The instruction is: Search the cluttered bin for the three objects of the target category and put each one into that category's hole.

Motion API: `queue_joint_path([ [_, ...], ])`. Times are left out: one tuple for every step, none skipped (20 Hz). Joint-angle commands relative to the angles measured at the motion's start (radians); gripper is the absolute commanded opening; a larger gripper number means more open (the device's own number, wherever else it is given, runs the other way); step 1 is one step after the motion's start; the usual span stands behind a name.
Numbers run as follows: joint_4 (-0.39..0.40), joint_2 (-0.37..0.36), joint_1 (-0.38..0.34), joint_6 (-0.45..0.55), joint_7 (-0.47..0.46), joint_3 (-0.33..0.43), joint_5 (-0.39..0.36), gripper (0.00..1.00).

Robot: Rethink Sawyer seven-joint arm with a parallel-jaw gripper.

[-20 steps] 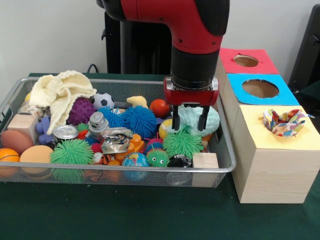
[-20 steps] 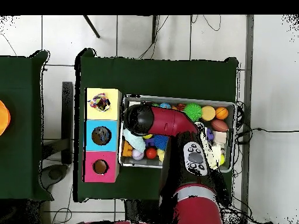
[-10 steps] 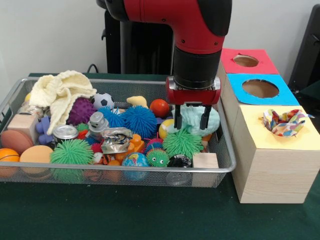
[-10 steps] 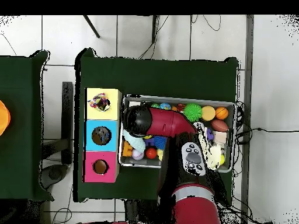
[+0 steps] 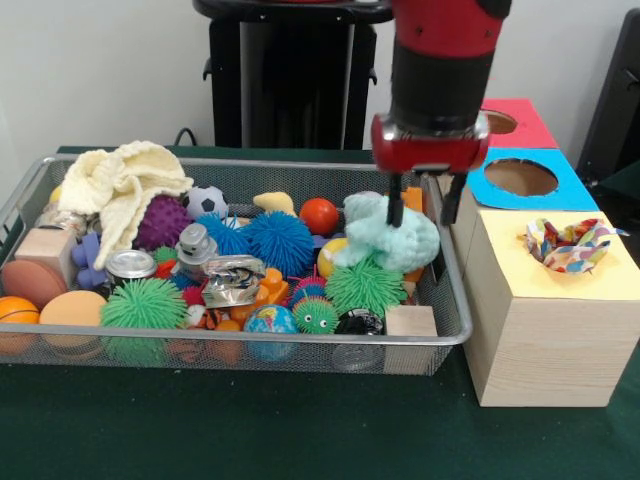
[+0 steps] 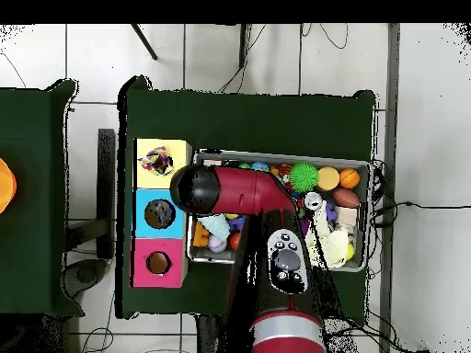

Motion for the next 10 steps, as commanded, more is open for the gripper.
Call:
queue_joint_path([
  [0.057,-0.160,0.016,0.234,0.122,0.036,0.048,1.00],
  [0.064,-0.172,0.021,0.236,0.135,0.035,0.058,1.00],
  [0.061,-0.175,0.025,0.238,0.143,0.035,0.062,1.00],
  [0.070,-0.183,0.037,0.228,0.165,0.028,0.069,1.00],
  [0.076,-0.187,0.042,0.220,0.174,0.024,0.071,1.00],
  [0.088,-0.191,0.048,0.203,0.186,0.024,0.079,1.00],
  [0.089,-0.190,0.050,0.199,0.189,0.023,0.080,1.00],
  [0.090,-0.189,0.052,0.194,0.190,0.023,0.082,1.00],
  [0.088,-0.184,0.052,0.192,0.190,0.022,0.084,1.00],
  [0.086,-0.178,0.049,0.184,0.184,0.024,0.085,1.00],
])
